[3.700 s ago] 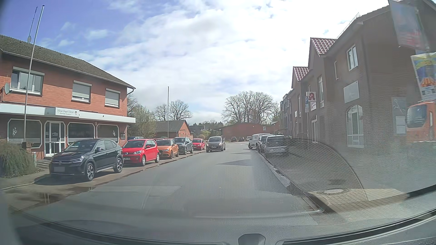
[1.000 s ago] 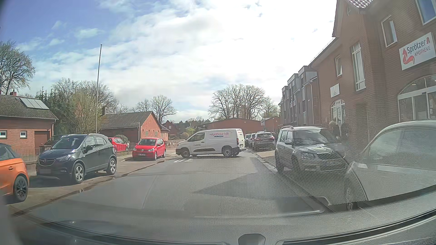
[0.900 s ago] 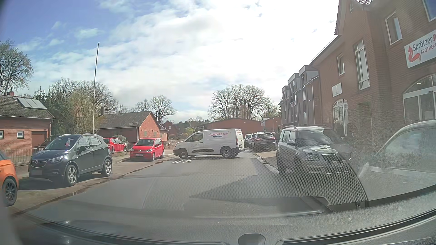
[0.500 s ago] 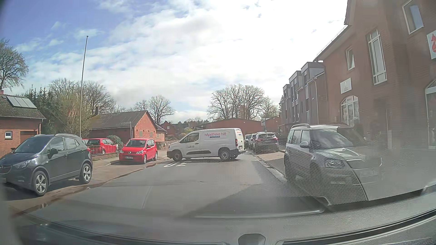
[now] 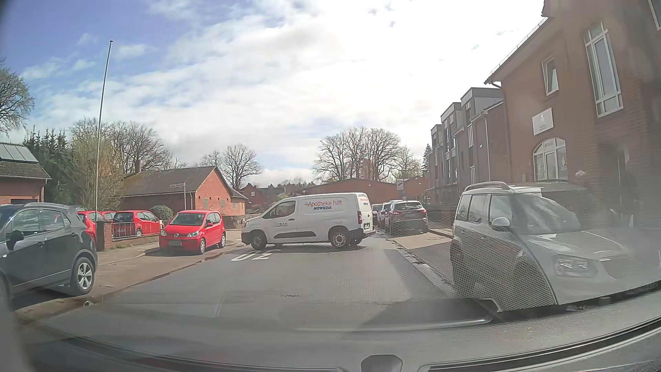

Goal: Follow the waypoints while adhering to traffic rules and regulations

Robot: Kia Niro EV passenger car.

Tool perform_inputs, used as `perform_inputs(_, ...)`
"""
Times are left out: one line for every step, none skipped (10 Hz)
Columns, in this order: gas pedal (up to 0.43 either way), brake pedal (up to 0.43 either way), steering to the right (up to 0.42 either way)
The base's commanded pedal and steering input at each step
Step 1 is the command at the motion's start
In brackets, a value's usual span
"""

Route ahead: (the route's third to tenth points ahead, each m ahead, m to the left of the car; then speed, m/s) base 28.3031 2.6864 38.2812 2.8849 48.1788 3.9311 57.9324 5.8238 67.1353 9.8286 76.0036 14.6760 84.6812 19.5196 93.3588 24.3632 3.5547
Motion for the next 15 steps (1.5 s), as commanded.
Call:
perform_inputs(0.0,0.0,0.004)
perform_inputs(0.0,0.0,0.003)
perform_inputs(0.0,0.0,0.0)
perform_inputs(0.0,0.018,0.0)
perform_inputs(0.0,0.091,0.0)
perform_inputs(0.0,0.159,0.0)
perform_inputs(0.0,0.189,0.0)
perform_inputs(0.0,0.226,0.0)
perform_inputs(0.0,0.256,0.0)
perform_inputs(0.0,0.287,0.0)
perform_inputs(0.0,0.293,0.0)
perform_inputs(0.0,0.293,0.0)
perform_inputs(0.0,0.293,0.0)
perform_inputs(0.0,0.287,0.001)
perform_inputs(0.0,0.299,0.002)
